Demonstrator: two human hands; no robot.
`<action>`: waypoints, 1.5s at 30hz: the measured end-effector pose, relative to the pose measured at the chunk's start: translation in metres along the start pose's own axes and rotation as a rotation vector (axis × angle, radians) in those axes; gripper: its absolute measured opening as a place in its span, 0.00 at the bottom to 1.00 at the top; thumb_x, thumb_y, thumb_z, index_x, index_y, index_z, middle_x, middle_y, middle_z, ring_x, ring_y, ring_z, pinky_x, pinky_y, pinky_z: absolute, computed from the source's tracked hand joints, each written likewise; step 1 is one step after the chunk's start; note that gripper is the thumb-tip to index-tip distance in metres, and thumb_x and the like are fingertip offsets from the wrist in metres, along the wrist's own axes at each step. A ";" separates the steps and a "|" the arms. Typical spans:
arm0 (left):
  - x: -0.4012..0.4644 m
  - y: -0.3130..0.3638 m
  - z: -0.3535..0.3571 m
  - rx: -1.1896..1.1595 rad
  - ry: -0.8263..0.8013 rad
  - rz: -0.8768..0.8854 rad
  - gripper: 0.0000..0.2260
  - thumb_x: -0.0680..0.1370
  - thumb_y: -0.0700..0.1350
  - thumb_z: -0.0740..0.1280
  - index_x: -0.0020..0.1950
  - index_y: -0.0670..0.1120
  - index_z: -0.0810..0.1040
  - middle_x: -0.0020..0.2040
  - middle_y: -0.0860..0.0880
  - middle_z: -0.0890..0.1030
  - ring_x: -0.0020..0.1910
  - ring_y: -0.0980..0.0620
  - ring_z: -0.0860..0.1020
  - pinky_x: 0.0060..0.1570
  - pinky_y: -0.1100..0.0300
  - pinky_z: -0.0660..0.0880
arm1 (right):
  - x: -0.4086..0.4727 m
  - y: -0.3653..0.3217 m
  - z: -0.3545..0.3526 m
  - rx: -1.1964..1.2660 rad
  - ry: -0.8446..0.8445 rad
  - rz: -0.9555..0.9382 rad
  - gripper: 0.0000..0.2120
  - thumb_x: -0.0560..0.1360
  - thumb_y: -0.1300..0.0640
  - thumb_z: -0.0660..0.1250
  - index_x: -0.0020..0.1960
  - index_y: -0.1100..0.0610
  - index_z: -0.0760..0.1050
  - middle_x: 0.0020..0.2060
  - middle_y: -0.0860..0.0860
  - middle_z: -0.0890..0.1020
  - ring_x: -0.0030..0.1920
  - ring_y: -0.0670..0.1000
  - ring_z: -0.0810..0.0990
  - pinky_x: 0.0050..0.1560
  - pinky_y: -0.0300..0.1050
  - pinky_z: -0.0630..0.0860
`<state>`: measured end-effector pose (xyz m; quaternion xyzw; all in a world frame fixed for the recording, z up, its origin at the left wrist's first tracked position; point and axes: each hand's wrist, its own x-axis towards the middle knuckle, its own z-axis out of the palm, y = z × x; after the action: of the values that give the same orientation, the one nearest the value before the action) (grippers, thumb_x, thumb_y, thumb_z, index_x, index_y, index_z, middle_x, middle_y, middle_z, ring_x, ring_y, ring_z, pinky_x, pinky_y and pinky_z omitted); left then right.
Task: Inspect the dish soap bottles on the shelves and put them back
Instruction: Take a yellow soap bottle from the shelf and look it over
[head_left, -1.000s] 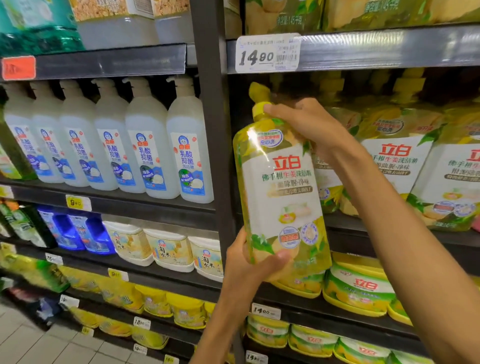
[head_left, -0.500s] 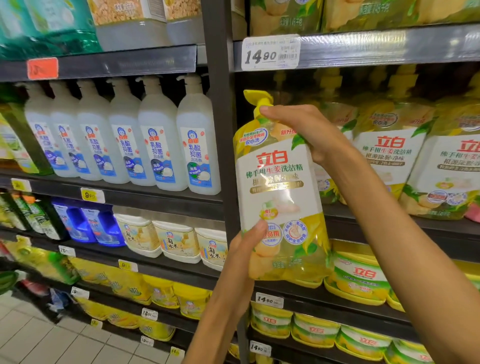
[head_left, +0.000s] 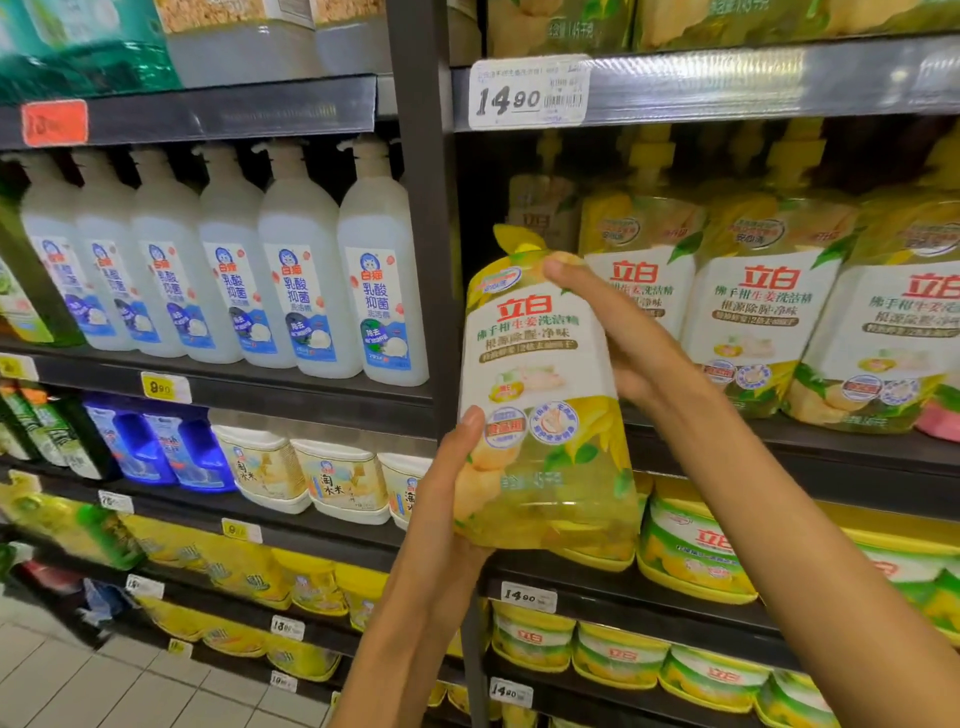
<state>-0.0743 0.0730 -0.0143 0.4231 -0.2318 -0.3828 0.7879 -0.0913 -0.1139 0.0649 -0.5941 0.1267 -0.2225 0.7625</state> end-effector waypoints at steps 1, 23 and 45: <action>0.000 -0.001 0.000 -0.036 -0.019 -0.019 0.19 0.73 0.58 0.67 0.59 0.51 0.82 0.57 0.45 0.83 0.54 0.48 0.83 0.42 0.55 0.80 | 0.000 -0.001 0.002 -0.025 0.018 0.005 0.24 0.75 0.51 0.70 0.67 0.62 0.73 0.56 0.61 0.83 0.57 0.60 0.82 0.62 0.60 0.76; 0.019 -0.010 -0.005 0.267 0.152 0.309 0.25 0.64 0.65 0.73 0.55 0.51 0.80 0.48 0.47 0.86 0.47 0.50 0.85 0.37 0.63 0.80 | -0.061 0.002 -0.001 -0.114 0.011 -0.342 0.34 0.65 0.38 0.70 0.65 0.54 0.71 0.53 0.49 0.85 0.55 0.51 0.84 0.58 0.51 0.77; 0.043 -0.029 -0.010 0.388 0.050 0.387 0.29 0.64 0.74 0.66 0.51 0.52 0.83 0.49 0.52 0.86 0.48 0.54 0.84 0.42 0.65 0.79 | -0.073 0.004 -0.009 -0.026 -0.049 -0.475 0.59 0.49 0.32 0.80 0.68 0.64 0.64 0.45 0.47 0.85 0.48 0.49 0.85 0.46 0.44 0.81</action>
<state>-0.0531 0.0337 -0.0423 0.5233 -0.3579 -0.1631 0.7560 -0.1581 -0.0845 0.0538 -0.6224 -0.0321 -0.3796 0.6837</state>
